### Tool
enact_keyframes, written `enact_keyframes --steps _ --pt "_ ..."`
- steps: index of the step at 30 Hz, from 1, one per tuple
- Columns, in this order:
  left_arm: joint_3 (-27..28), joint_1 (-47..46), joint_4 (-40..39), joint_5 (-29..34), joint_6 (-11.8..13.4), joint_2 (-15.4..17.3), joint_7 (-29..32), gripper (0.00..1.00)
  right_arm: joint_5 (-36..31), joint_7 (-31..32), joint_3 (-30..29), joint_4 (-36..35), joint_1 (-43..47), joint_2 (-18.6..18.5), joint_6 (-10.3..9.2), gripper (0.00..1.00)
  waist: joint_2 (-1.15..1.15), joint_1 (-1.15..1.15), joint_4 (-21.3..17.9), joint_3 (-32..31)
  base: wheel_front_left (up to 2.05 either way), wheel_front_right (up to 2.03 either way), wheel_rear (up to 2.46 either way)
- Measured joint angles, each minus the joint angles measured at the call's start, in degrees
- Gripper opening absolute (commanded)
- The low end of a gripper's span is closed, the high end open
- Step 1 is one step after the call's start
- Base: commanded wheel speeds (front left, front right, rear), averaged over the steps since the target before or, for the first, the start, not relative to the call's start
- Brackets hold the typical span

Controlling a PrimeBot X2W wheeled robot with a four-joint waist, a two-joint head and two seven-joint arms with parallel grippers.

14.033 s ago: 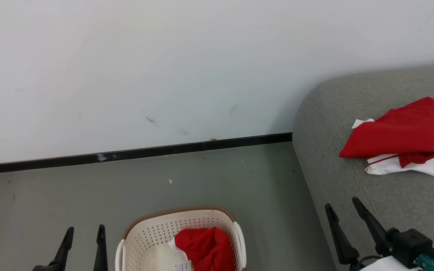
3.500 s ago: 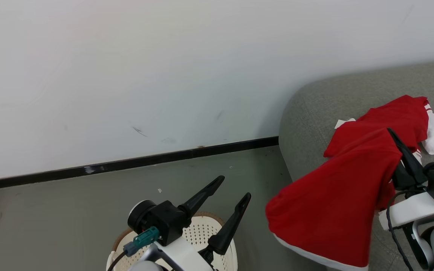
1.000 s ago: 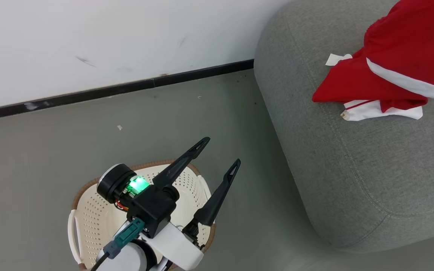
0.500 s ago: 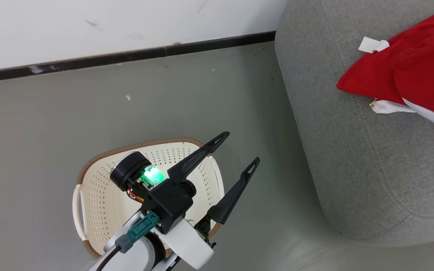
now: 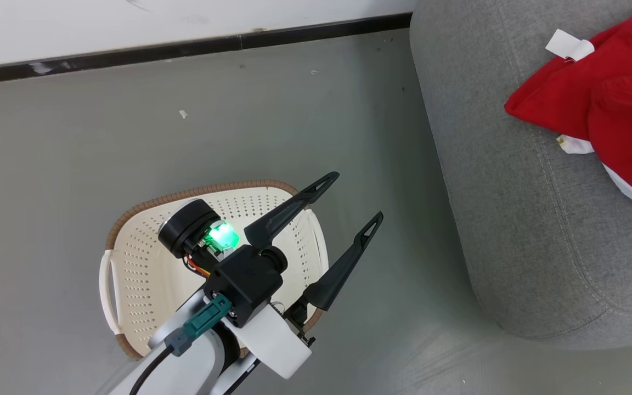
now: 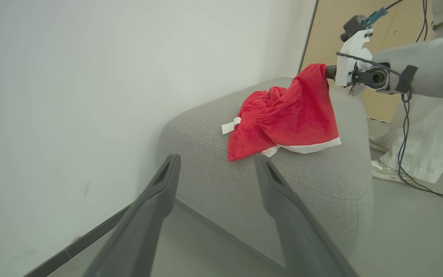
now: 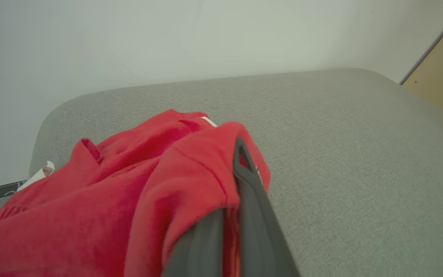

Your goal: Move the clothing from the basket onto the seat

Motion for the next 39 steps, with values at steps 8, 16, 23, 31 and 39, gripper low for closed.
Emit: enact_keyframes --steps 8,16,23,31,39 --pt "0.19 -0.97 0.88 0.47 -0.26 0.37 -0.01 1.0 -0.2 -0.25 0.14 3.39 0.15 1.77 0.0 0.0 0.0 0.0 0.1 1.21 0.0 0.0 0.0" --pt "0.29 -1.21 2.0 0.46 -0.56 0.33 -0.11 1.0 -0.19 -0.55 0.22 5.77 1.6 2.74 0.0 0.49 0.0 0.0 -0.43 0.79 0.0 0.0 0.0" --pt "0.13 -1.21 3.16 0.01 -1.05 -0.18 -1.05 1.0 1.81 -1.0 2.8 6.36 2.92 3.35 0.0 1.0 0.0 0.0 -1.58 0.13 0.0 0.0 0.0" --pt "0.0 -1.21 4.53 -0.65 -1.53 -0.73 -2.19 1.0 3.82 -1.2 8.47 5.2 4.77 3.76 0.0 1.0 0.0 0.0 -3.42 -0.99 0.0 0.0 0.0" --pt "0.3 -1.21 5.81 -1.18 -1.55 -0.86 -3.52 1.0 5.26 -1.89 13.37 1.62 9.17 3.8 0.0 1.0 0.0 0.0 -5.67 -2.43 0.0 0.0 0.0"
